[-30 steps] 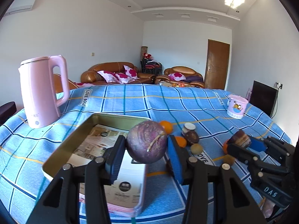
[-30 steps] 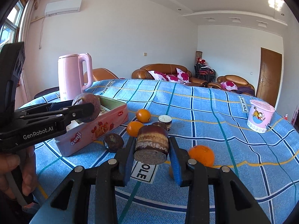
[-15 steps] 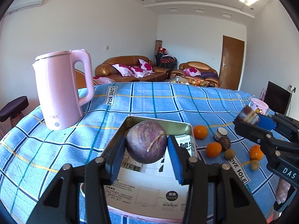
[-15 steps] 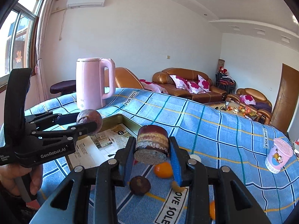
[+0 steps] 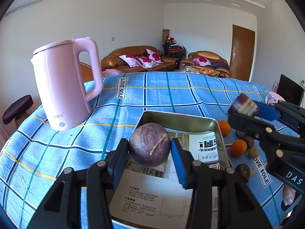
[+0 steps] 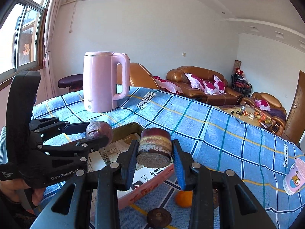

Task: Organize fruits
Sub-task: 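Carry the purple fruit and the cake over the tin box with both tools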

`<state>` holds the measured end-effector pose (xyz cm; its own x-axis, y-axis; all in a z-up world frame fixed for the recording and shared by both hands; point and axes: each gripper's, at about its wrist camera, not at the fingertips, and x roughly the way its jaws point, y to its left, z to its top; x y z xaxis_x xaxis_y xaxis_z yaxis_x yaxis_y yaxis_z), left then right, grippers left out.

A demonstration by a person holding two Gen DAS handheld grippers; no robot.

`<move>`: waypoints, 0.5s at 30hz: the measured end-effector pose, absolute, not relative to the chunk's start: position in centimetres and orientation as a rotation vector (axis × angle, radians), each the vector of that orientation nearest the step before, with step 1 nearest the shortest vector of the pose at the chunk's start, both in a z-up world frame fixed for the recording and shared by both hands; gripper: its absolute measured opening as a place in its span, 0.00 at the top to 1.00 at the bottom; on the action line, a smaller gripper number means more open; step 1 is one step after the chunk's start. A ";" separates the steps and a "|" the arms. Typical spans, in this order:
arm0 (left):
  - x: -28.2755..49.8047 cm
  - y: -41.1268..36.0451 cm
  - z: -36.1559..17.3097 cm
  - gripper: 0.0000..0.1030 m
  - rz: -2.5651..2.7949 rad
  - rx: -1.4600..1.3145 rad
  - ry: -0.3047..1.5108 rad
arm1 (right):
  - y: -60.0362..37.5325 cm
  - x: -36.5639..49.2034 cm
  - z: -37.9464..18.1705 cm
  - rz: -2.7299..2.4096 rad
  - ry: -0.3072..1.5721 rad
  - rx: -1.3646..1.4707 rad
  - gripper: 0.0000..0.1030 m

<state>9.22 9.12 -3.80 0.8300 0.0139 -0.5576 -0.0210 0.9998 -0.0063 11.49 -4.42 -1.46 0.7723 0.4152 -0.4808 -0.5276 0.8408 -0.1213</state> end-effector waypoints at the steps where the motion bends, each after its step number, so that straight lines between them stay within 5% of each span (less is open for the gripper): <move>1: 9.3 9.2 -3.8 0.54 0.019 -0.010 0.595 | -4.3 11.7 -1.7 0.519 0.464 -0.256 0.64; 15: 9.8 8.8 -4.7 0.54 0.017 0.004 0.623 | -2.5 13.6 -4.1 0.543 0.532 -0.242 0.64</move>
<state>9.78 8.82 -4.71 0.8119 0.0165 -0.5835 -0.0144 0.9999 0.0083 13.61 -2.45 -4.14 0.7258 0.4262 -0.5401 -0.5485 0.8323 -0.0803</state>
